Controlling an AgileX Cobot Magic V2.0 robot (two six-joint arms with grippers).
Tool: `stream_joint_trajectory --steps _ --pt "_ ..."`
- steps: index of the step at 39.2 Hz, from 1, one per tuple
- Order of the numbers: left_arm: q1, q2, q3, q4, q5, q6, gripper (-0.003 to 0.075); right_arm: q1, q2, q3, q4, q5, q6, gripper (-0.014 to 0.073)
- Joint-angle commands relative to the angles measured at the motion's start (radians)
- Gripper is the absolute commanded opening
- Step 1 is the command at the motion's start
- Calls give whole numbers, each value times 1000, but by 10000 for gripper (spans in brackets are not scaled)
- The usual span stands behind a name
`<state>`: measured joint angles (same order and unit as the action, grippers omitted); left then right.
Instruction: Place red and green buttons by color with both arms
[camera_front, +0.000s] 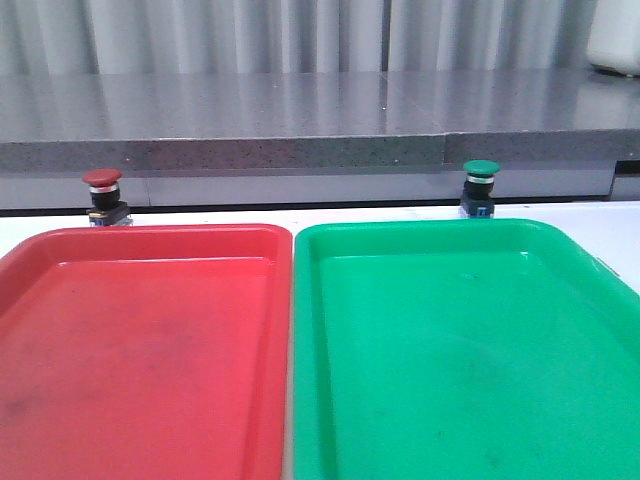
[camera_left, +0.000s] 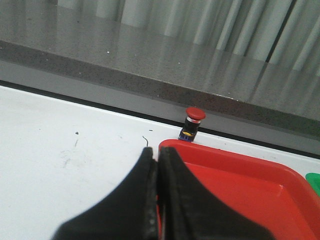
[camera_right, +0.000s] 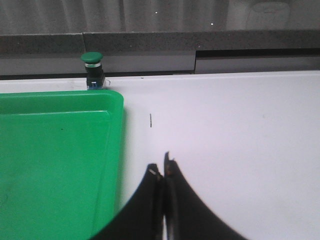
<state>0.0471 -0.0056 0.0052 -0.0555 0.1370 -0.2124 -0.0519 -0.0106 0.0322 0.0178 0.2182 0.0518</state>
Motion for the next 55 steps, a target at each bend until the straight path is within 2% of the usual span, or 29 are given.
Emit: stream_joint_trajectory --steps 1,42,49,55 --pt "1 -16 23 -7 -80 -2 -20 -6 -16 -11 -6 -86 -3 -58" --pt "1 -16 23 -5 -86 -2 -20 -6 -16 -11 -6 -106 -3 -58" --pt "1 -16 23 -5 -171 -2 -20 -6 -16 -12 -6 -141 -3 -58" --pt "1 -16 19 -5 -393 -2 -20 -6 -16 -68 -6 -145 -3 -58"
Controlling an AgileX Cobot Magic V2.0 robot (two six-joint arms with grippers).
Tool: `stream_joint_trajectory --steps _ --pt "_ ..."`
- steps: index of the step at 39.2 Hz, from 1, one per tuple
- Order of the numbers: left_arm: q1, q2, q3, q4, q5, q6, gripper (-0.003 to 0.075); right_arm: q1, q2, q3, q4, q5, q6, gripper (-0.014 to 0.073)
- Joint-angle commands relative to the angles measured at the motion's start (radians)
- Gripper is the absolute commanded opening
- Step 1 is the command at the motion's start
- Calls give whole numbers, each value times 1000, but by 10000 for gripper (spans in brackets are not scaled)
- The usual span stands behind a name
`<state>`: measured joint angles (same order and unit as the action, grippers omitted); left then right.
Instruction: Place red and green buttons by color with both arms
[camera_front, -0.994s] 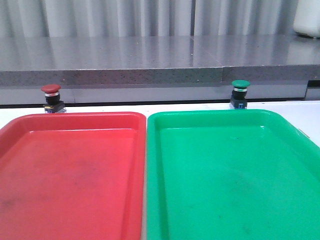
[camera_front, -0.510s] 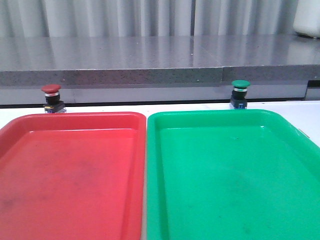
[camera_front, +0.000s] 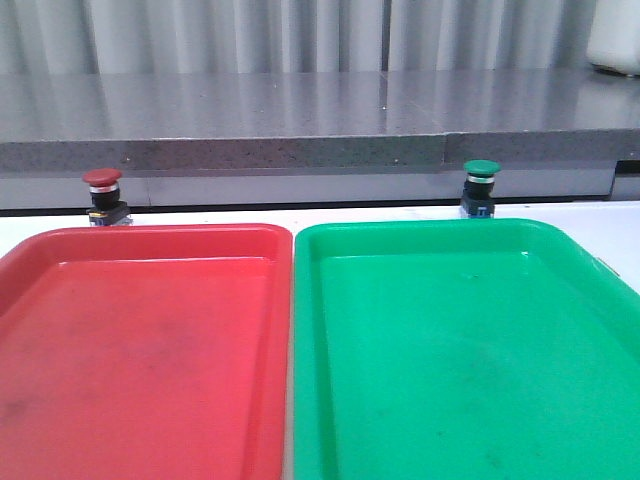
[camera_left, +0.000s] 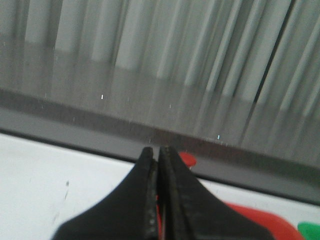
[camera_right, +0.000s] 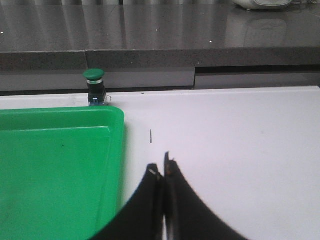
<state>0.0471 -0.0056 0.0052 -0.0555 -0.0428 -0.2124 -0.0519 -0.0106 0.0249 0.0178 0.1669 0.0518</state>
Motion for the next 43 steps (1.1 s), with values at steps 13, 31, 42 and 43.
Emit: stream_joint_trajectory --steps 13,31,42,43 --pt "1 134 -323 275 19 -2 -20 -6 131 -460 -6 129 -3 -58" --pt "1 372 -491 277 73 -2 -17 -6 404 -647 -6 187 -3 -23" --pt "1 372 -491 277 75 -4 524 -6 404 -647 -6 191 -3 533" --pt "1 372 -491 277 75 -4 565 -6 404 -647 -6 191 -3 572"
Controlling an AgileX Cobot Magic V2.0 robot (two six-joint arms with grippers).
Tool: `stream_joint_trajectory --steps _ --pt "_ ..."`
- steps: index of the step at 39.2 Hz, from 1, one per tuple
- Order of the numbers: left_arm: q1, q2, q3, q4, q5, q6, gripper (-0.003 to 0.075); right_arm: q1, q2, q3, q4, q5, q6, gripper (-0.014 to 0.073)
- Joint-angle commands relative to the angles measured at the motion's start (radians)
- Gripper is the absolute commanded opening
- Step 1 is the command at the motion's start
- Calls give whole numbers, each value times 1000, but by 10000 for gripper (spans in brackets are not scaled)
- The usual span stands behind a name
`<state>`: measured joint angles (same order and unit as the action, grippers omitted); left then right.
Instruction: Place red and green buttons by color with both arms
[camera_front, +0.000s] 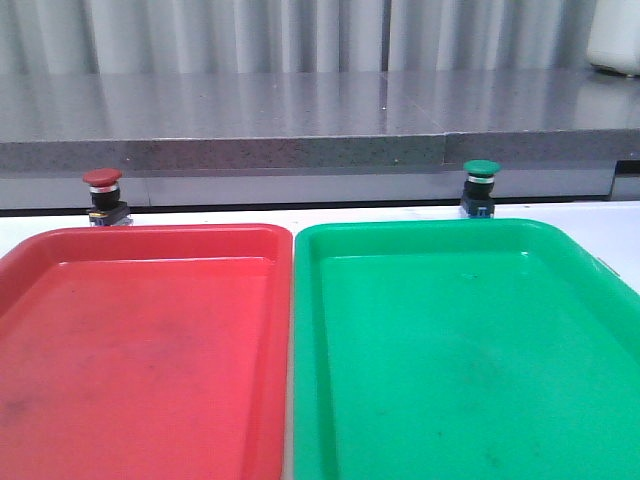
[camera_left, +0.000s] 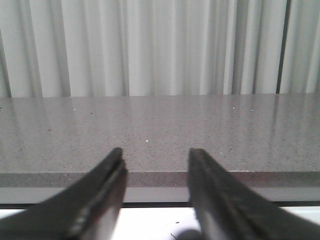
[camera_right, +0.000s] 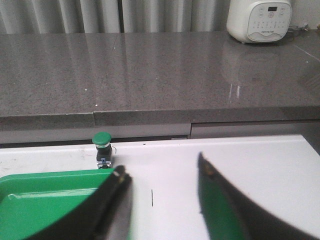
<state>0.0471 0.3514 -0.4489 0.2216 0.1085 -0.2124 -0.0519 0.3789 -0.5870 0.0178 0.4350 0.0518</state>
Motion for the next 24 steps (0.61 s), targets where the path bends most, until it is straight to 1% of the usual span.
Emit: stream_joint_trajectory --steps 1,3,4,6,24 --pt "1 15 -37 0 -76 -4 610 -6 15 -35 -6 -78 -3 616" --pt "1 15 -37 0 -76 -4 661 -6 15 -35 -6 -78 -3 669" --pt "1 15 -37 0 -76 -4 673 -6 15 -35 -6 -78 -3 661" --pt "1 15 -37 0 -76 -4 675 -6 15 -35 -6 -77 -3 647" --pt "1 15 -37 0 -85 -4 673 -6 15 -35 -6 -78 -3 646"
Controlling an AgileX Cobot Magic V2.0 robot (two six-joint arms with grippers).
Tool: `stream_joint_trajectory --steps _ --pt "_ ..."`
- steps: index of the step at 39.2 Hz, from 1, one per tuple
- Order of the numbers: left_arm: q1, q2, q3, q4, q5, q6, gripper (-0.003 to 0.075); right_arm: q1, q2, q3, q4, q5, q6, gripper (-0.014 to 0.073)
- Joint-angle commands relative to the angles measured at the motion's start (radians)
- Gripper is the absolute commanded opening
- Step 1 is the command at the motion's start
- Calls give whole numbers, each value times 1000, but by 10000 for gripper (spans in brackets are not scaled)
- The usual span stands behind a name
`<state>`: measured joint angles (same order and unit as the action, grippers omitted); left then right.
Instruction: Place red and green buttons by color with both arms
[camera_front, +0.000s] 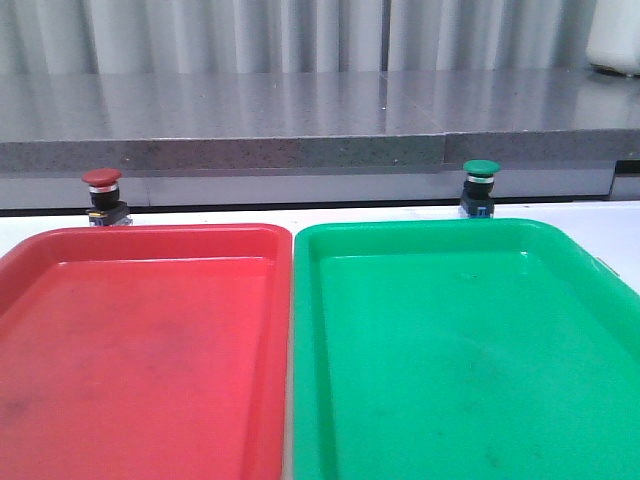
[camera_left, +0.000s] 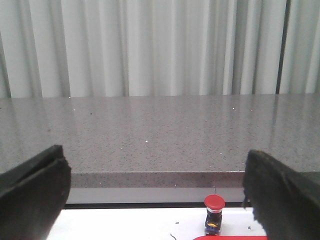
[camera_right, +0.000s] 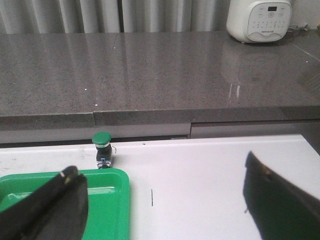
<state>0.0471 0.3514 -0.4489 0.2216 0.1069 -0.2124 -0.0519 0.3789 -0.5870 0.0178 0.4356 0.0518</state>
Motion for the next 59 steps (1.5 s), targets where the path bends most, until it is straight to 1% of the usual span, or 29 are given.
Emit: stream_joint_trajectory --steps 1,4,8,13,19,25,29,31,37,41,44,50,59 --pt "1 15 -37 0 -83 -4 673 -6 15 -35 -6 -79 -3 646" --pt "1 15 -37 0 -83 -4 673 -6 15 -35 -6 -79 -3 646" --pt "1 19 -37 -39 -73 -12 673 -6 15 -35 -6 -79 -3 646" --pt "-14 71 -51 -52 -56 -12 673 -6 15 -35 -6 -79 -3 646" --pt "-62 207 -107 -58 -51 -12 673 -6 15 -35 -6 -79 -3 646" --pt "-152 394 -191 -24 -41 -4 673 -6 15 -35 -6 -79 -3 646" --pt "-203 546 -297 -15 55 -4 673 -6 15 -35 -6 -79 -3 646" --pt "-220 626 -362 -15 136 -4 673 -6 15 -35 -6 -79 -3 646" --pt "-228 881 -588 -15 367 -4 673 -6 15 -35 -6 -79 -3 646" --pt "-230 1027 -729 -15 475 -4 673 -6 15 -35 -6 -79 -3 646" --pt "-234 1137 -831 -21 530 0 673 -6 15 -35 -6 -79 -3 646" --pt "-266 1364 -1020 -21 622 79 673 -6 15 -35 -6 -79 -3 646" --pt "-257 1656 -1299 -21 754 83 673 -6 15 -35 -6 -79 -3 646"
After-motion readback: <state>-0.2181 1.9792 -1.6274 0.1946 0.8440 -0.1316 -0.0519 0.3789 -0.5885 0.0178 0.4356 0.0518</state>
